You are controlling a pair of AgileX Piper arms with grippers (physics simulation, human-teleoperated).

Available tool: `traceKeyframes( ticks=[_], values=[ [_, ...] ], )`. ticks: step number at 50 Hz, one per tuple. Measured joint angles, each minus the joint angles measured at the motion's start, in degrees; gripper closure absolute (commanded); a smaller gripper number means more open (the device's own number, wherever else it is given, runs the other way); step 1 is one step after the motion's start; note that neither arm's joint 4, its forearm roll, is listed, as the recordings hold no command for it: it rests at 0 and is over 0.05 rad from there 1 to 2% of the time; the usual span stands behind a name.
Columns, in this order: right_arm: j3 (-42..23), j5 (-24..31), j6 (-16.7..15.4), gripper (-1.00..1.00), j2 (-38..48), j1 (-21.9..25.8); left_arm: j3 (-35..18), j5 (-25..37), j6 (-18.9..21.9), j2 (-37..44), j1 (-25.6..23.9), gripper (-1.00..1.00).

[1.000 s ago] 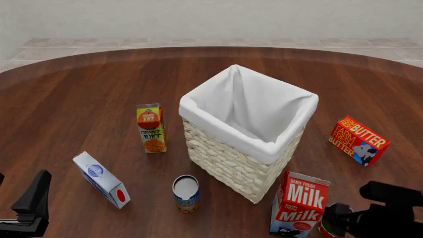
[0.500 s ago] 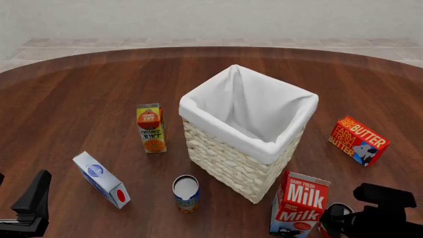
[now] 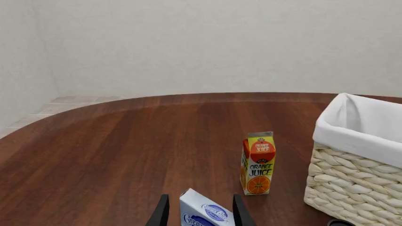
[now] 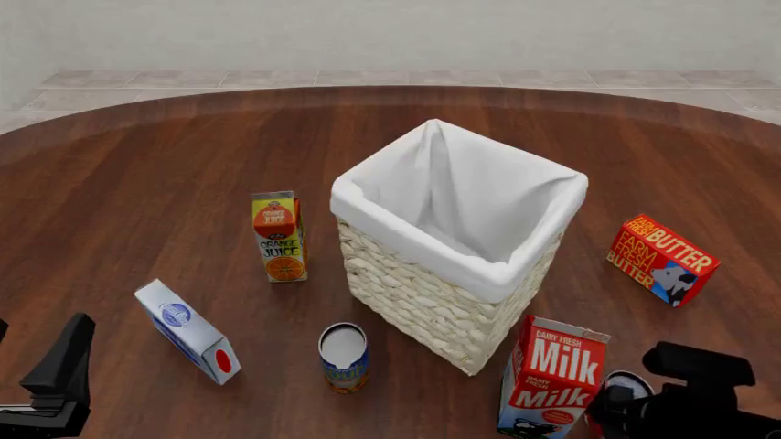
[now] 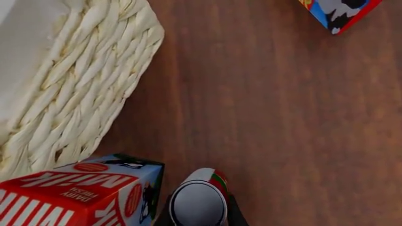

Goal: Pick up the tomato sauce, and put it in the basket.

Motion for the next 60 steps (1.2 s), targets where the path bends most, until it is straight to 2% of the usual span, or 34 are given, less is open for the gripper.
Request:
traceKeyframes(
  ticks=[18,43,60],
  values=[
    [-1.08,3.71,-1.1,1.0,-3.19,0.14,0.0,0.0,0.0,0.0,0.0,-1.0],
    [-8.88,19.31,-3.89,1.0,-15.99,-0.48,0.0,0.0,0.0,0.0,0.0,-1.0],
    [-17.06,27.28,-6.45,1.0,-20.16,-0.17,0.0,0.0,0.0,0.0,0.0,-1.0]
  ],
)
